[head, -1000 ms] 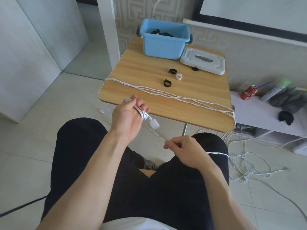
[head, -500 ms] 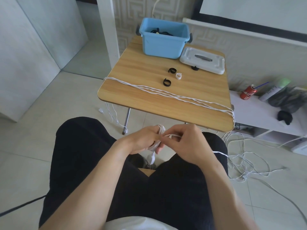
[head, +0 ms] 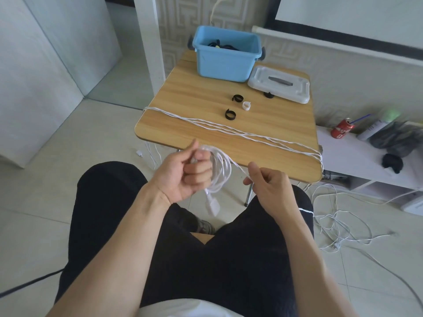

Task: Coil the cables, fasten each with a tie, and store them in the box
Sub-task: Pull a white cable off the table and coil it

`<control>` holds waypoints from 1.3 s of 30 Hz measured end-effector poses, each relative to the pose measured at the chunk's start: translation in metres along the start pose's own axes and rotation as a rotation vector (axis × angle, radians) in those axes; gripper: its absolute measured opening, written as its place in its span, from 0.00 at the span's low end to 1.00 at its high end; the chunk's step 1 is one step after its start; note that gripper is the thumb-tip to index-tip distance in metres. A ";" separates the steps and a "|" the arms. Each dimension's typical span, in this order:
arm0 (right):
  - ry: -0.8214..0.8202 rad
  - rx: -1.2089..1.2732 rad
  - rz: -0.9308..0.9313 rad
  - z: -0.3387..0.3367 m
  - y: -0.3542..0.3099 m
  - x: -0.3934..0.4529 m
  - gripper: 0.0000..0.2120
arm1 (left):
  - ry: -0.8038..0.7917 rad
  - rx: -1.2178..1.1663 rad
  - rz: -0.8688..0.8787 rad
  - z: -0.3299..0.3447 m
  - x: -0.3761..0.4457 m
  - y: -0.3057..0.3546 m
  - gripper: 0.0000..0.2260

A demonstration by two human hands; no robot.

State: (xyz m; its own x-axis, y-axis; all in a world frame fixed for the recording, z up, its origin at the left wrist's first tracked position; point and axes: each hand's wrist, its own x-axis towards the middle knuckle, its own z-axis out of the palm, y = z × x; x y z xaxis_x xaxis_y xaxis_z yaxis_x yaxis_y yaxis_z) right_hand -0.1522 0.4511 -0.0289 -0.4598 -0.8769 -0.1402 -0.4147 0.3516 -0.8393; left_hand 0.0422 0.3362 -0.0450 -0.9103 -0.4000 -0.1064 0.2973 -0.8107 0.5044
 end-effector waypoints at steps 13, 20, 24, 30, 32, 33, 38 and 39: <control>-0.523 -0.412 -0.124 0.026 0.003 -0.026 0.13 | 0.870 0.051 0.525 -0.004 0.018 -0.010 0.11; -0.308 -0.314 -0.239 0.015 -0.013 -0.024 0.09 | 0.474 1.091 -0.027 -0.006 0.012 -0.024 0.25; -0.145 -0.161 -0.191 0.001 -0.010 -0.011 0.08 | 0.247 1.024 -0.338 0.006 0.010 -0.029 0.28; -0.163 -0.022 -0.031 0.002 0.009 -0.002 0.18 | 0.166 0.898 -0.535 0.009 0.006 -0.022 0.19; -0.194 0.006 -0.036 0.011 0.011 -0.003 0.18 | 0.151 0.882 -0.574 0.008 0.002 -0.019 0.17; -0.209 0.020 -0.039 0.014 0.012 -0.004 0.18 | 0.137 0.862 -0.572 0.006 -0.002 -0.016 0.17; -0.273 0.035 -0.014 0.016 0.014 -0.002 0.21 | 0.048 0.506 -0.438 -0.006 -0.017 0.002 0.17; -0.271 0.041 -0.012 0.015 0.014 -0.002 0.20 | 0.029 0.420 -0.371 -0.005 -0.017 0.004 0.17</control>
State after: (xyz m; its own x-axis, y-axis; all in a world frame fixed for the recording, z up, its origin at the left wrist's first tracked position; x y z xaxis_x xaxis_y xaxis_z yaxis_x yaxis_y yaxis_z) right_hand -0.1450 0.4528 -0.0485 -0.2260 -0.9387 -0.2604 -0.3847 0.3316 -0.8614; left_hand 0.0606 0.3371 -0.0454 -0.9219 -0.1371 -0.3623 -0.1868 -0.6621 0.7258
